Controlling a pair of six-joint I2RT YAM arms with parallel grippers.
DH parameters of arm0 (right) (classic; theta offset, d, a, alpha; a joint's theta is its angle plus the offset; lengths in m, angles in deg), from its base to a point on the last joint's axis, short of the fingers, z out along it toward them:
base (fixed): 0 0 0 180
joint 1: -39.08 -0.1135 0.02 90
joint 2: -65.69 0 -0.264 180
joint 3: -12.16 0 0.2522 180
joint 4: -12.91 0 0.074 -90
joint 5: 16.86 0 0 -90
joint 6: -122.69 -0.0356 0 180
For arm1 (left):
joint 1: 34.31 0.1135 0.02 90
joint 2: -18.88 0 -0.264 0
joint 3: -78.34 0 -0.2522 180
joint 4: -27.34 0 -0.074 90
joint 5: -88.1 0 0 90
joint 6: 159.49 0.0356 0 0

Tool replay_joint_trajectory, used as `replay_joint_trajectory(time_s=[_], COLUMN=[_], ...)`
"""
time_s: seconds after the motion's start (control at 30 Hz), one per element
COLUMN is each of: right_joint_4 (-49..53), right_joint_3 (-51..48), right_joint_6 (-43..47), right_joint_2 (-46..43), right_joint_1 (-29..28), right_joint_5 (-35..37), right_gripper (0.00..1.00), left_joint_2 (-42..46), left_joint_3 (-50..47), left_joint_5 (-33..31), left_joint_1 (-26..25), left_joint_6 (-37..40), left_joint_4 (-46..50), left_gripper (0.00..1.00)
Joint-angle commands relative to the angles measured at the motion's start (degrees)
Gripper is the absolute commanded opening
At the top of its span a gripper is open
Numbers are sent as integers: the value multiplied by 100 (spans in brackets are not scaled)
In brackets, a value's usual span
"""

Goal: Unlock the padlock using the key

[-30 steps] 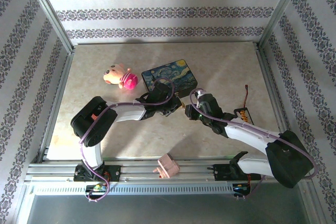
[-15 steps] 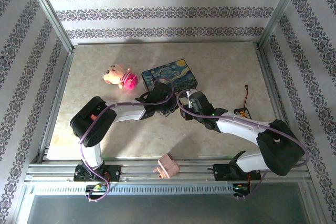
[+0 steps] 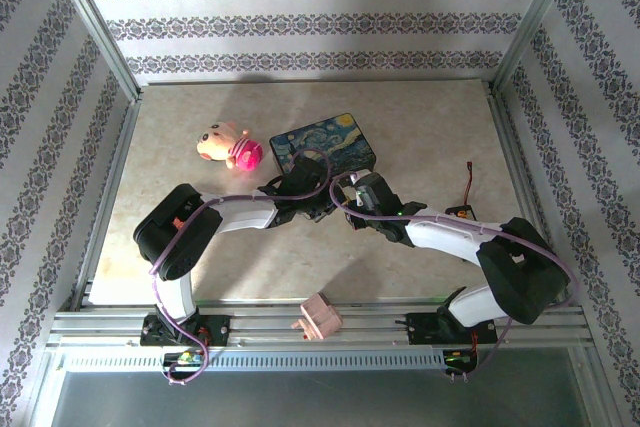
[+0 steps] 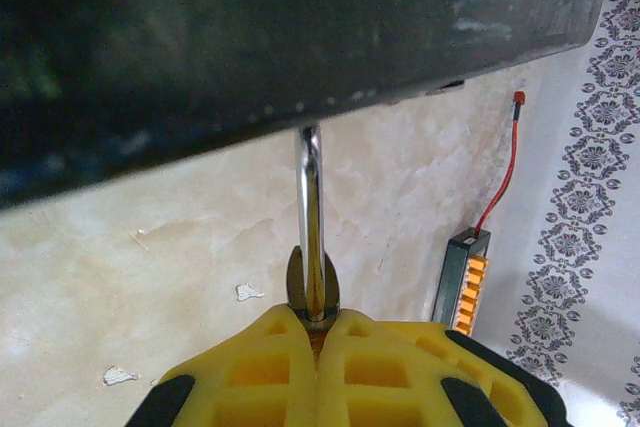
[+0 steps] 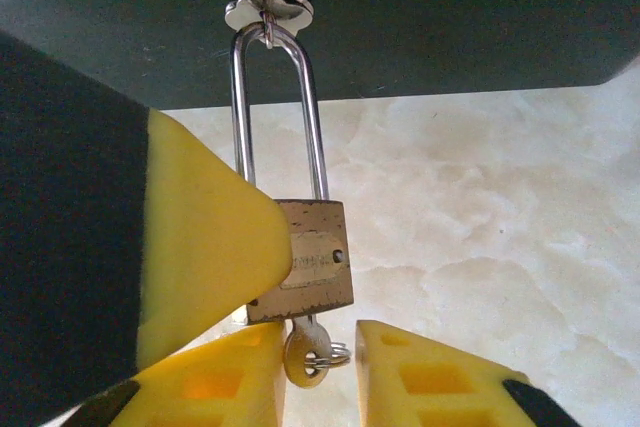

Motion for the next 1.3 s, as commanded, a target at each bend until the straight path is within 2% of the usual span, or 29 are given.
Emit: replay_joint_trajectory(time_s=[0.0,0.17,0.3,0.6,0.67,0.73,0.77,0.9,1.07,1.27], right_joint_4=[-9,-152,-260,-731,-821,-845,-836,-788,-791,-888], right_joint_3=[133,90,32,-396,-476,-508,-501,-474,-482,-530], right_joint_6=[120,94,17,-561,-701,-791,-815,-849,-936,-1228], right_joint_2=[100,152,110,-296,-397,-486,-522,-601,-608,-564], right_joint_1=[-64,53,200,712,818,868,877,878,886,880], right_joint_5=[199,63,-212,-942,-1103,-1180,-1196,-1225,-1234,-1255], right_gripper=[20,11,0,0,0,0,0,0,0,0], left_joint_2=[219,235,242,227,206,168,148,91,195,349], left_joint_3=[162,149,134,61,61,44,44,77,68,8], left_joint_5=[215,243,240,255,288,364,398,456,139,-523], left_joint_1=[27,27,27,27,27,27,27,27,27,36], left_joint_6=[-20,-34,-21,-92,-110,-174,-206,-239,-82,188], left_joint_4=[-11,-31,-35,-148,-208,-327,-398,-483,-202,114], left_gripper=[0,0,0,0,10,29,36,55,59,63])
